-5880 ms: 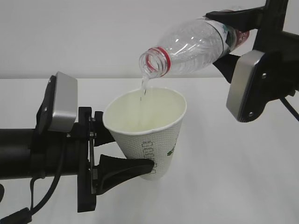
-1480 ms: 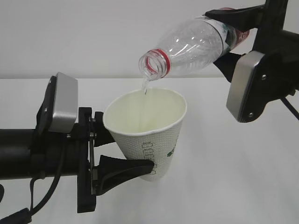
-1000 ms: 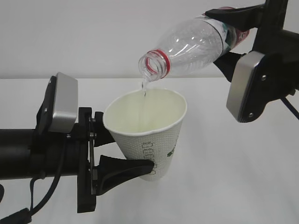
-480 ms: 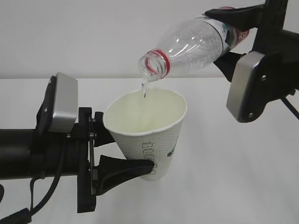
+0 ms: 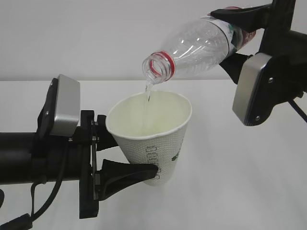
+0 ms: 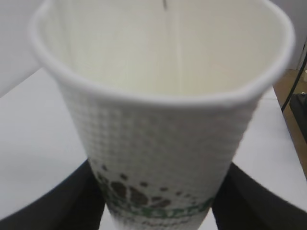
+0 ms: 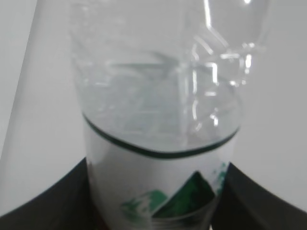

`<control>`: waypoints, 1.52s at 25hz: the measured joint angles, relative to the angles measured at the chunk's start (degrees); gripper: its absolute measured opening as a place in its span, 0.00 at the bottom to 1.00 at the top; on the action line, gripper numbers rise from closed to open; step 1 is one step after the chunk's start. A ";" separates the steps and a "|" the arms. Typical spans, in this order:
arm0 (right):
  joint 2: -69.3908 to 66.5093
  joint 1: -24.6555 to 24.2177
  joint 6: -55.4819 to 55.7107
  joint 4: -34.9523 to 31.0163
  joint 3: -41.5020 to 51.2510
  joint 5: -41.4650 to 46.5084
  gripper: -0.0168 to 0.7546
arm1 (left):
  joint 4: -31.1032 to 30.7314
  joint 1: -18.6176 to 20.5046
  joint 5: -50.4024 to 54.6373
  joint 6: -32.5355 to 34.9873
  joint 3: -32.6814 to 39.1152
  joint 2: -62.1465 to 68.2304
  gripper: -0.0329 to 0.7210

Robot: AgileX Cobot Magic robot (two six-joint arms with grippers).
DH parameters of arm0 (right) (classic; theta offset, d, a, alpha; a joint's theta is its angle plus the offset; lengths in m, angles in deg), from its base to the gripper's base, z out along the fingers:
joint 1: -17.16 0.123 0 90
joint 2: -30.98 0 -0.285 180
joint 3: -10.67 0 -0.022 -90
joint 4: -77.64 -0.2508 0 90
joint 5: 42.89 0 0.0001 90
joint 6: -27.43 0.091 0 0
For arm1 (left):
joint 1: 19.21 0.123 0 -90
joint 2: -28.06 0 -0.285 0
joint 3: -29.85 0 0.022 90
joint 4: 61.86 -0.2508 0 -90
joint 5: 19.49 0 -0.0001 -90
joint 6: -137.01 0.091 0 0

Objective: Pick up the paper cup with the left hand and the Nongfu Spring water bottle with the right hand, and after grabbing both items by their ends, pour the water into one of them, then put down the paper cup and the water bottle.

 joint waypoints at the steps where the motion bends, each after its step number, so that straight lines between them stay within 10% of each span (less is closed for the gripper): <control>1: 0.00 0.00 0.00 0.00 0.00 0.00 0.61 | 0.00 0.00 0.00 0.00 0.00 0.00 0.66; 38: 0.00 0.00 -1.48 0.00 0.00 -0.37 0.61 | 0.00 0.00 0.00 0.00 0.00 0.00 0.64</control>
